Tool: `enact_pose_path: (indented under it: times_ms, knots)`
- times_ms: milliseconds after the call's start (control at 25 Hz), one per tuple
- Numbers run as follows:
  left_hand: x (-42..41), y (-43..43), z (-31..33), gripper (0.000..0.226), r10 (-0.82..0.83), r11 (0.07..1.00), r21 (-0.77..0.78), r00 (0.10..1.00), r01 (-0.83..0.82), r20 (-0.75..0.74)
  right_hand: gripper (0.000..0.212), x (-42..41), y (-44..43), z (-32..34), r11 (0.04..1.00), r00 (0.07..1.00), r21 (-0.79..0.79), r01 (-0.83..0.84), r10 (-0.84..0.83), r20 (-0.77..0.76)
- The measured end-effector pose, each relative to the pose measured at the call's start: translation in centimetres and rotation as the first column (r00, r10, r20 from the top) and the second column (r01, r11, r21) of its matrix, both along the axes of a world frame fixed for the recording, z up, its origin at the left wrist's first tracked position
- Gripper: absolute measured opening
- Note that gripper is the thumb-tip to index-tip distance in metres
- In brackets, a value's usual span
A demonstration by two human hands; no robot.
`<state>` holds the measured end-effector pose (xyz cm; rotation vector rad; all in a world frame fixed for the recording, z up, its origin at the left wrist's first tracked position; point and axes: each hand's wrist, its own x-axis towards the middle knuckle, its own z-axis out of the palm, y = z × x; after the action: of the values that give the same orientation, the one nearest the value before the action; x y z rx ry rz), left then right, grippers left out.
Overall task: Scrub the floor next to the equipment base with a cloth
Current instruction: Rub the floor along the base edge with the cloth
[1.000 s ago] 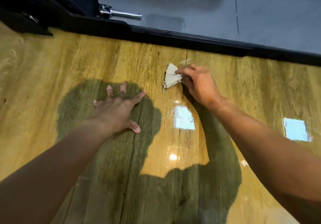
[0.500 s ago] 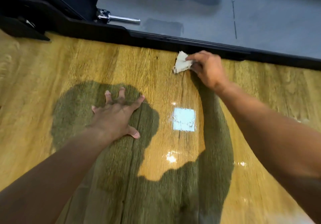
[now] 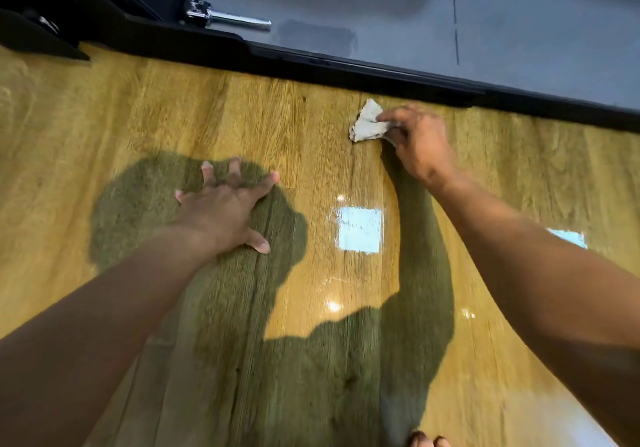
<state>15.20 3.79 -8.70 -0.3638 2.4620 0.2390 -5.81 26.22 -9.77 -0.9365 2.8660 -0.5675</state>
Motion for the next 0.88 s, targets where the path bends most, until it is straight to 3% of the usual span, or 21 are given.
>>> enact_pose_path:
  times_ms: [80,200,280,400,520,640,720,880]
  knots:
    - [0.0,0.1,0.1,0.115,-0.001,1.000,-0.001,1.000,0.001,0.003,0.026,4.5,1.2,-0.3,0.999,1.000,-0.031,-0.020,0.021,0.023]
    - [0.1,0.1,0.3,0.114,0.012,1.000,0.007,1.000,-0.012,-0.003,0.025,13.3,5.3,0.0,0.966,0.966,-0.041,-0.255,0.256,0.033]
    - [0.1,0.2,0.3,0.115,0.014,1.000,0.010,1.000,-0.014,-0.011,0.027,13.9,6.2,0.3,0.943,0.942,0.019,-0.333,0.332,0.053]
    - [0.2,0.3,0.5,0.114,0.000,1.000,-0.004,1.000,0.000,-0.027,0.026,10.7,3.9,0.6,0.982,0.983,0.061,-0.181,0.178,0.049]
    - [0.5,0.1,0.8,0.112,0.004,1.000,0.007,1.000,-0.004,-0.031,0.026,13.6,4.3,0.4,0.997,0.998,0.061,-0.056,0.053,0.042]
    - [0.5,0.0,0.7,0.113,0.024,0.999,0.021,1.000,-0.024,-0.008,0.026,22.3,7.8,0.5,0.983,0.980,0.016,-0.184,0.182,0.078]
    - [0.4,0.0,0.5,0.114,0.016,1.000,0.020,1.000,-0.016,-0.010,0.025,23.7,8.8,0.7,0.956,0.953,0.040,-0.292,0.288,0.095]
    - [0.7,0.0,1.1,0.112,0.048,0.998,0.043,0.998,-0.046,-0.043,0.026,18.6,6.2,1.2,0.989,0.992,0.110,-0.102,0.092,0.085]
